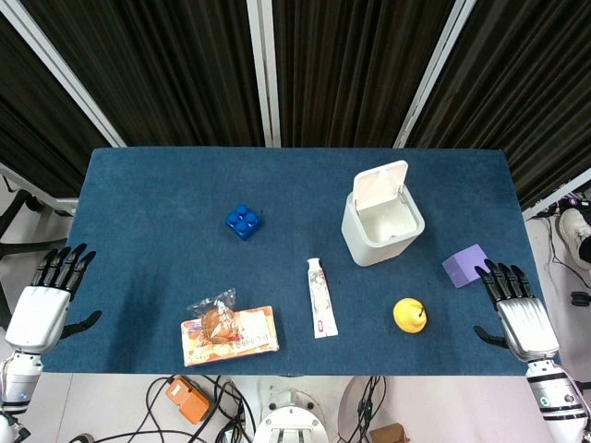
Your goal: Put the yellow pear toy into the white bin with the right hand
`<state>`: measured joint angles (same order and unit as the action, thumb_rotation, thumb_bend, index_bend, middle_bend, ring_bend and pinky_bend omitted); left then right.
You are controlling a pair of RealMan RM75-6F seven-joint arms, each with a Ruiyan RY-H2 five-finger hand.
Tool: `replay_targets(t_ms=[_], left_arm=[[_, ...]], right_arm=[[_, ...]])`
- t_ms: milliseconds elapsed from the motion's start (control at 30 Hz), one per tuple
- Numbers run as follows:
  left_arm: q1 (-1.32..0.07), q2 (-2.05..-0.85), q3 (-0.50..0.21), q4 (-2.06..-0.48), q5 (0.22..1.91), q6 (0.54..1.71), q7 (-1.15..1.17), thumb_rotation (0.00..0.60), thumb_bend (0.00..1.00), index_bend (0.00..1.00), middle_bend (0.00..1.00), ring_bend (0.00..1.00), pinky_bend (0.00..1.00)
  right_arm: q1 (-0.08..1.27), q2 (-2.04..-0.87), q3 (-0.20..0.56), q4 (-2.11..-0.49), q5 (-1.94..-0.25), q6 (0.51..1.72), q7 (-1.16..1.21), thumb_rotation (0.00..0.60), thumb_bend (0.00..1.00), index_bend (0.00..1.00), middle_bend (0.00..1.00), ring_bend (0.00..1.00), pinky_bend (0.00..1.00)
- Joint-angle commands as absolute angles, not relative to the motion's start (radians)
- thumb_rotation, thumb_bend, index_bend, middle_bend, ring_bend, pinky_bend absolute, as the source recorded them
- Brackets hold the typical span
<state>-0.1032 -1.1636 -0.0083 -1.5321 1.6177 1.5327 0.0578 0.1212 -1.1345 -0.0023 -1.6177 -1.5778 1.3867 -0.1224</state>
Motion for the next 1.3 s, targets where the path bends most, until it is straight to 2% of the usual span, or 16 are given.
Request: replay_targets(t_ms=[33,200,467,667,733,800,867,933,1033,1100,1300], left_arm=[[-0.103,-1.162,-0.011,-1.537,1.611,1.528,0.058,0.600,0.11,0.00,0.00,0.00,0.00],[-0.098,-1.153,-0.007,-1.543,1.609,1.532,0.048,0.600,0.11,0.00,0.00,0.00,0.00],[-0.087,-1.152,-0.001,-1.543,1.627,1.557,0.049,0.600,0.11,0.00,0.00,0.00,0.00],[-0.087,-1.148,0.006,-1.546,1.631,1.551,0.053,0.600,0.11,0.00,0.00,0.00,0.00],[-0.086,-1.147,0.007,-1.547,1.633,1.552,0.053,0.600,0.11,0.00,0.00,0.00,0.00],[-0.085,-1.147,0.008,-1.547,1.634,1.554,0.052,0.600,0.11,0.00,0.00,0.00,0.00],[-0.085,-1.146,0.008,-1.547,1.634,1.552,0.051,0.600,0.11,0.00,0.00,0.00,0.00],[-0.085,-1.145,0.008,-1.548,1.632,1.551,0.051,0.600,0.11,0.00,0.00,0.00,0.00],[-0.085,-1.145,0.008,-1.550,1.631,1.552,0.051,0.600,0.11,0.00,0.00,0.00,0.00],[-0.083,-1.145,0.007,-1.550,1.633,1.555,0.051,0.600,0.11,0.00,0.00,0.00,0.00],[-0.081,-1.144,0.007,-1.551,1.633,1.560,0.048,0.600,0.11,0.00,0.00,0.00,0.00]], right_arm=[[0.133,-1.145,-0.002,-1.617,-1.572,1.364,-0.140,0.600,0.30,0.00,0.00,0.00,0.00],[0.170,-1.162,-0.003,-1.616,-1.566,1.299,-0.144,0.600,0.30,0.00,0.00,0.00,0.00],[0.280,-1.188,-0.004,-1.638,-1.540,1.107,-0.212,0.600,0.30,0.00,0.00,0.00,0.00],[0.345,-1.230,-0.002,-1.639,-1.514,1.005,-0.256,0.600,0.30,0.01,0.00,0.00,0.01],[0.358,-1.245,-0.004,-1.630,-1.515,0.990,-0.252,0.600,0.30,0.09,0.04,0.01,0.05],[0.368,-1.254,-0.009,-1.624,-1.515,0.976,-0.241,0.600,0.30,0.25,0.15,0.08,0.11],[0.377,-1.262,-0.013,-1.614,-1.518,0.968,-0.234,0.600,0.30,0.43,0.29,0.20,0.18],[0.380,-1.273,-0.015,-1.603,-1.519,0.972,-0.237,0.600,0.30,0.56,0.38,0.30,0.27],[0.378,-1.286,-0.016,-1.588,-1.532,0.999,-0.233,0.600,0.32,0.71,0.48,0.41,0.37],[0.368,-1.291,-0.016,-1.581,-1.553,1.040,-0.219,0.600,0.33,0.76,0.52,0.45,0.40],[0.329,-1.259,0.007,-1.597,-1.645,1.235,-0.133,0.600,0.34,0.77,0.53,0.46,0.44]])
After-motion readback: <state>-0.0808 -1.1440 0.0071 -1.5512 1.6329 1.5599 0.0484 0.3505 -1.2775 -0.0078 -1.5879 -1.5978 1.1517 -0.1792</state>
